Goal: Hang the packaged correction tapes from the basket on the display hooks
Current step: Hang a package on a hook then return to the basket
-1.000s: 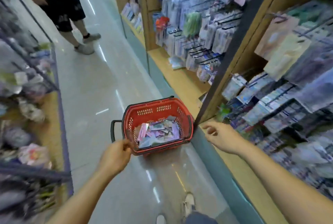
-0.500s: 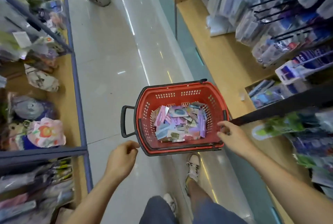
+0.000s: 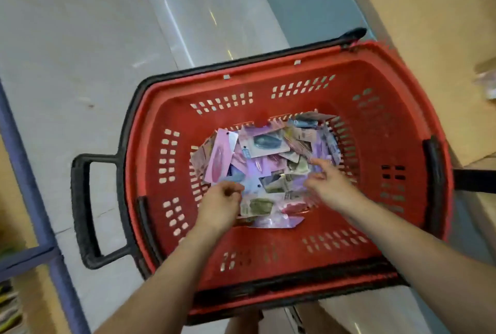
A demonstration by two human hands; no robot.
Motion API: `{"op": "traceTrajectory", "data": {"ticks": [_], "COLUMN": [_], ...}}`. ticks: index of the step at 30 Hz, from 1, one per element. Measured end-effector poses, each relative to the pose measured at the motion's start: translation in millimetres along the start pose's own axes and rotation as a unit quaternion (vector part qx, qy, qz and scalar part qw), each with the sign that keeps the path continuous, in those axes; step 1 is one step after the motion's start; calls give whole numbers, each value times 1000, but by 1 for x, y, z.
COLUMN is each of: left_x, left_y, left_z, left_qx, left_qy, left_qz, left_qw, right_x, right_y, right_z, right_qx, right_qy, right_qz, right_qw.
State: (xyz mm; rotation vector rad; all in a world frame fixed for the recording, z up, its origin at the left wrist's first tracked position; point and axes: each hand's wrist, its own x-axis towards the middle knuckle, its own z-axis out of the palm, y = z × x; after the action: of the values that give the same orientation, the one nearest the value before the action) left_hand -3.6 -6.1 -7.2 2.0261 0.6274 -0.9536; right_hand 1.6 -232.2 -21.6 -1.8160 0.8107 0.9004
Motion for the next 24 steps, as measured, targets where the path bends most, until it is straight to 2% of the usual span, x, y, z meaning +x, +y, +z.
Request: {"op": "traceTrajectory", "data": {"ticks": [4, 7, 9, 11, 15, 17, 19, 20, 22, 24], "left_x": [84, 127, 148, 163, 147, 124, 104, 95, 85, 83], "left_y": [-15, -6, -1, -1, -5, -4, -11, -15, -25, -35], "left_z": [43, 63, 76, 86, 79, 66, 54, 49, 44, 45], "left_qx": [-12, -96, -184, -247, -271, -266, -271, -273, -288, -291], "left_qy": [13, 24, 19, 26, 60, 86, 99, 96, 91, 94], "left_qz": [-3, -9, -31, -61, -75, -67, -60, -57, -60, -71], "left_qw": [1000, 995, 982, 967, 958, 958, 956, 956, 952, 950], "right_x": [61, 93, 110, 122, 134, 138, 144, 149, 157, 162], "right_y": [12, 14, 10, 1, -3, -3, 3, 8, 16, 19], "right_z": [34, 52, 61, 67, 69, 67, 63, 62, 64, 72], "right_qx": [68, 108, 207, 318, 350, 312, 140, 30, -122, -204], "right_qy": [6, 4, 8, 14, 60, 103, 171, 199, 206, 173], "right_qz": [4, 28, 63, 106, 131, 113, 42, -3, -73, -97], "right_qw": [998, 994, 976, 942, 926, 938, 974, 980, 968, 959]}}
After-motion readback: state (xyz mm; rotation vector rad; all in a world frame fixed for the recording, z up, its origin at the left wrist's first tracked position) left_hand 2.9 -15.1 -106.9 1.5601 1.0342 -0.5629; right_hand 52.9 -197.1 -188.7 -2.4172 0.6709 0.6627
